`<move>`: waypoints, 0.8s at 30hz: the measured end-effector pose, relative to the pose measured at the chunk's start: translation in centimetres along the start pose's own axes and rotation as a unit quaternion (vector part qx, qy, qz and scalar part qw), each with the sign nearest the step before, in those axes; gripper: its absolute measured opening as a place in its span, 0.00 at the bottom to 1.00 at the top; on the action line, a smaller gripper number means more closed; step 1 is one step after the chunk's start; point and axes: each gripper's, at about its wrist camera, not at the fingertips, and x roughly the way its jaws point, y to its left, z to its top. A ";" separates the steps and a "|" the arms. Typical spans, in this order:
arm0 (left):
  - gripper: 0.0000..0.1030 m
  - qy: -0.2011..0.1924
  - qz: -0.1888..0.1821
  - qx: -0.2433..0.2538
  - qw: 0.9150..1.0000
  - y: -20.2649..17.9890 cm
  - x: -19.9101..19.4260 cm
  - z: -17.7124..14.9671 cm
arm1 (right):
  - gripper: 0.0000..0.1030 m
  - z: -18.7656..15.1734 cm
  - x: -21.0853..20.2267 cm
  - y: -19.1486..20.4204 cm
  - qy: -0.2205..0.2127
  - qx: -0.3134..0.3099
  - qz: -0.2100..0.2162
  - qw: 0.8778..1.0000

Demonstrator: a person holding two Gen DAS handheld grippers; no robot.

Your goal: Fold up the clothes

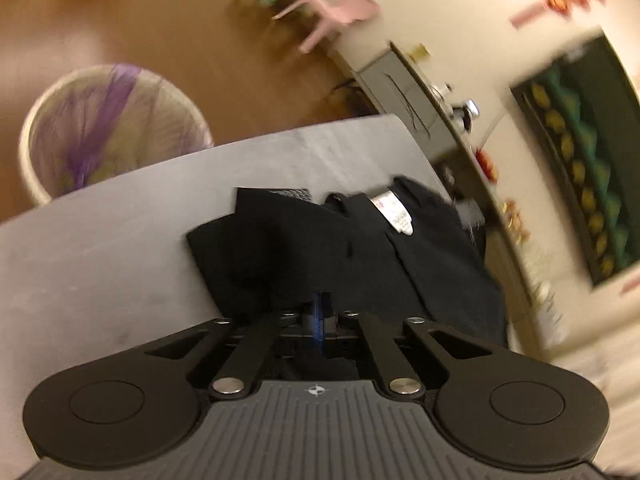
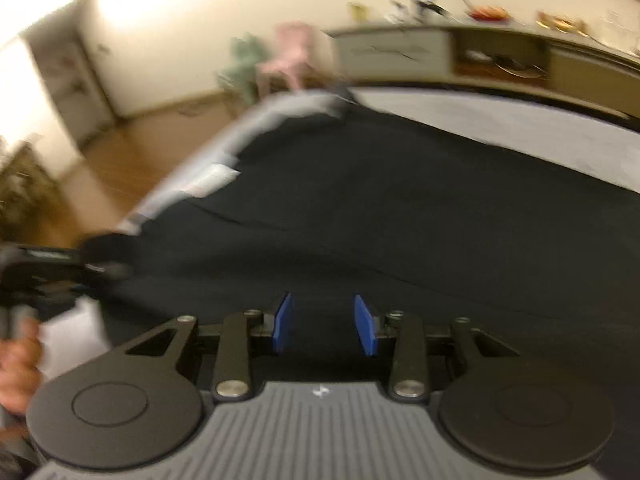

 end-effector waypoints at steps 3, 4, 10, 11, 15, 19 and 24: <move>0.01 -0.027 0.025 0.008 0.999 -0.5 -1.3 0.0 | 0.30 -1.8 -2.4 -4.8 0.010 0.027 -0.019 0.999; 0.01 -0.036 0.023 0.015 0.999 -0.9 -1.8 0.0 | 0.30 -2.4 -4.0 -6.6 0.002 0.038 -0.023 0.999; 0.02 -0.032 -0.026 0.137 0.990 -5.9 -2.5 -2.3 | 0.33 -8.4 -15.7 -20.3 -0.056 0.127 -0.143 0.980; 0.02 -0.022 -0.013 0.148 0.989 -6.2 -1.8 -2.6 | 0.33 -9.6 -17.5 -23.0 -0.058 0.139 -0.181 0.972; 0.01 0.001 0.063 0.162 0.985 -6.7 0.5 -3.4 | 0.34 -14.4 -22.1 -32.0 -0.011 0.182 -0.276 0.944; 0.01 -0.046 0.137 0.140 0.980 -6.1 -0.6 -2.8 | 0.35 -17.5 -25.4 -36.0 -0.001 0.195 -0.319 0.927; 0.07 -0.077 0.117 0.229 0.963 -10.5 -3.3 -6.1 | 0.28 -18.0 -26.1 -35.9 -0.030 0.201 -0.351 0.914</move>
